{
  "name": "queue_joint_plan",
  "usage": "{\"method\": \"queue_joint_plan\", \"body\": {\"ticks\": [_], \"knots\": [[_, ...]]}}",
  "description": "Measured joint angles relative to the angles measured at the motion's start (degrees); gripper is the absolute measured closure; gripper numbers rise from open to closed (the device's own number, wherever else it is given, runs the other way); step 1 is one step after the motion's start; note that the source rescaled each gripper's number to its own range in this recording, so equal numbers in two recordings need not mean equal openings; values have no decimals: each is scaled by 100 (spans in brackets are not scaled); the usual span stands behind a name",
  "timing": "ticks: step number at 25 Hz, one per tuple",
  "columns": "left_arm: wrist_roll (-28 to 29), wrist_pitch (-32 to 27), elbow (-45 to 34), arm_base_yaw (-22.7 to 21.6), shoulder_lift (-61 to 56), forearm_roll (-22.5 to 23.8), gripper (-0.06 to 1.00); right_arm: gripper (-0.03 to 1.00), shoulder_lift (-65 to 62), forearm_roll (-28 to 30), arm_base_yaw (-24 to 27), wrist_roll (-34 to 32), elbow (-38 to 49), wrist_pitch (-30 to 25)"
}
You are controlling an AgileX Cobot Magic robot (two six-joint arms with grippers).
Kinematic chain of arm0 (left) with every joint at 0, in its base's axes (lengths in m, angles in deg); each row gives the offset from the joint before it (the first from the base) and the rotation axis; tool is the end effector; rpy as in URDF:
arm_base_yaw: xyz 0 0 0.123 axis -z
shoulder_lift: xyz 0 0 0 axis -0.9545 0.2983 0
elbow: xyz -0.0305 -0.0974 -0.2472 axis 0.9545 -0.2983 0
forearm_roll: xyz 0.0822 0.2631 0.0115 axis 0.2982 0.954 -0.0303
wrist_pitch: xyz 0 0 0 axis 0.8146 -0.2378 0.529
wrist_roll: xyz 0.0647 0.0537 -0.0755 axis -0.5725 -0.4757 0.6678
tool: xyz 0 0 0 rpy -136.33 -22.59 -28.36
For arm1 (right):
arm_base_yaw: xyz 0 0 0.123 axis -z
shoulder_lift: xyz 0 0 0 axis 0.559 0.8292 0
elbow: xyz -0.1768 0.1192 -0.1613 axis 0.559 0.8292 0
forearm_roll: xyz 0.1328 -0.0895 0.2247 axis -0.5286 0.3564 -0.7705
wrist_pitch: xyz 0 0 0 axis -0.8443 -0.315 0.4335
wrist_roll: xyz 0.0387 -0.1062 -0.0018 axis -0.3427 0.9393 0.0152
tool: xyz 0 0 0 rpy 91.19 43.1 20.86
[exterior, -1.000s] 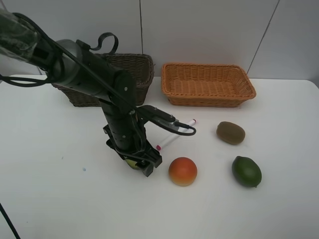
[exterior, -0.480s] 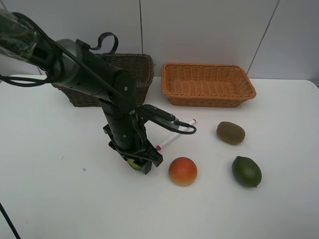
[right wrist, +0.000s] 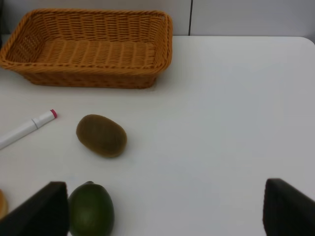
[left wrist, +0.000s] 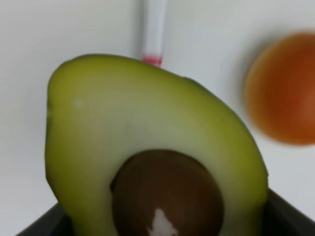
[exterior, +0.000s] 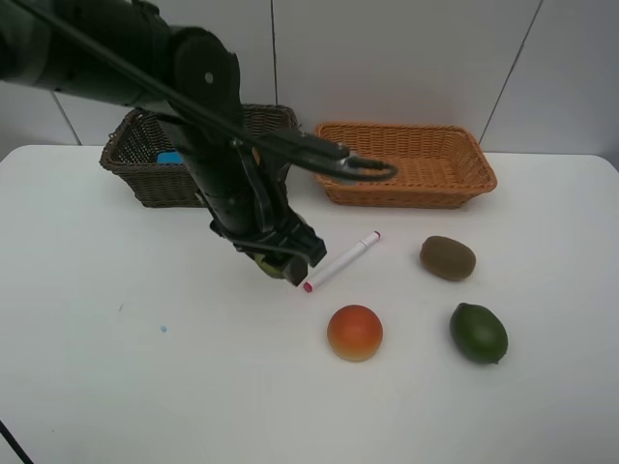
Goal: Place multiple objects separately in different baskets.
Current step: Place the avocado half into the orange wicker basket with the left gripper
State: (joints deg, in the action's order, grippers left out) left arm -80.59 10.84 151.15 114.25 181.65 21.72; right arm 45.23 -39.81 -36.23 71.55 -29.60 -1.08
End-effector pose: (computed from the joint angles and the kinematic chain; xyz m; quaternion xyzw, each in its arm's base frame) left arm 0.2828 -0.2679 0.1311 0.3328 0.9265 -0.1145 0.1329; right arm 0.0517 -0.0032 0.2844 -0.0076 0.8479 -0.0113 0.5300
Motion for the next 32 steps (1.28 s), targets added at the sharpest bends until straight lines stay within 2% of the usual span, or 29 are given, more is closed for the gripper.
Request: {"method": "queue_joint_plan", "body": {"ticks": [2, 6, 13, 17, 21, 24, 28, 32], "knots": [[0, -29, 474, -64, -78, -6, 25, -3, 0, 0, 0, 0, 0, 0], [0, -102, 1961, -278, 337, -5, 25, -3, 0, 0, 0, 0, 0, 0], [18, -883, 5047, -525, 2394, 0, 25, -3, 0, 0, 0, 0, 0, 0], [18, -1068, 6277, -525, 3458, 34, 25, -3, 0, 0, 0, 0, 0, 0], [23, -1108, 6850, -525, 4060, 334, 25, -3, 0, 0, 0, 0, 0, 0], [23, -1075, 6918, -543, 4203, 447, 24, -3, 0, 0, 0, 0, 0, 0], [71, -1009, 6936, -578, 4275, 468, 15, -3, 0, 0, 0, 0, 0, 0], [126, -1003, 6941, -578, 4279, 474, 13, -3, 0, 0, 0, 0, 0, 0]]}}
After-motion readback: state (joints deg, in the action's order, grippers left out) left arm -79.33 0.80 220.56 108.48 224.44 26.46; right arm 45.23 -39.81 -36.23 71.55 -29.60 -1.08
